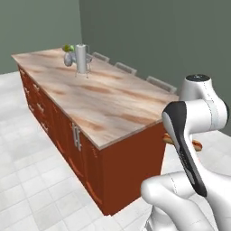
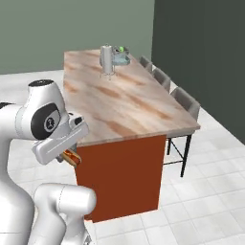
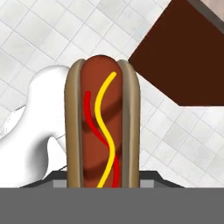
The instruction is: Place the cold items (corn and squash) from the fridge in one tupperware on the dining counter. Place the warm items (hot dog and kebab skewer) in the stove area in another tupperware.
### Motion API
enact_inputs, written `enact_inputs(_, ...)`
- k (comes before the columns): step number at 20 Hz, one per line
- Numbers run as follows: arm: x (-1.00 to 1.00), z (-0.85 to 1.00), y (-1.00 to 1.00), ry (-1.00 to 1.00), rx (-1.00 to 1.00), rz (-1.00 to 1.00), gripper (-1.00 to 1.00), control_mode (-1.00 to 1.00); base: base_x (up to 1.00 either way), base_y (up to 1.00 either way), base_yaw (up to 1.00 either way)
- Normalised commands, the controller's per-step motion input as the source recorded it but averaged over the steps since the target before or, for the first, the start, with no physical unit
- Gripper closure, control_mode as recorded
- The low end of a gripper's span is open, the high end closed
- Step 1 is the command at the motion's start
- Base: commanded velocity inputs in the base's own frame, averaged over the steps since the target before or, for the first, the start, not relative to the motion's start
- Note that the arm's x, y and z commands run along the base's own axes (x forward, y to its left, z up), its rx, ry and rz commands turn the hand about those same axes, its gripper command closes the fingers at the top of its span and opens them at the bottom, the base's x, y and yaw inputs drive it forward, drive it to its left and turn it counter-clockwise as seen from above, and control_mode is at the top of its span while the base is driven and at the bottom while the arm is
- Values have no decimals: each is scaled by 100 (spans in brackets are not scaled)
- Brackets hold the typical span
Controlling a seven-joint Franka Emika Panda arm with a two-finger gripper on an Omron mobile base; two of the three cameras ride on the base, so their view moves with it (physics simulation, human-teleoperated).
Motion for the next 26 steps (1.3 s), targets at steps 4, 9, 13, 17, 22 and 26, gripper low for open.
enact_inputs(4, 0, 0, 0, 0, 0, 0, 100, 100, 100, -100, 0)
enact_inputs(9, 0, 0, 0, 0, 0, 0, 100, 100, 28, -100, 3)
enact_inputs(13, 0, 0, 0, 0, 0, 0, 100, 100, 23, -100, 0)
enact_inputs(17, 0, 0, 0, 0, 0, 0, 100, 100, 89, -100, 2)
enact_inputs(22, 0, 0, 0, 0, 0, 0, 100, 100, 98, -100, 7)
enact_inputs(26, 0, 0, 0, 0, 0, 0, 100, 100, 97, -100, 12)
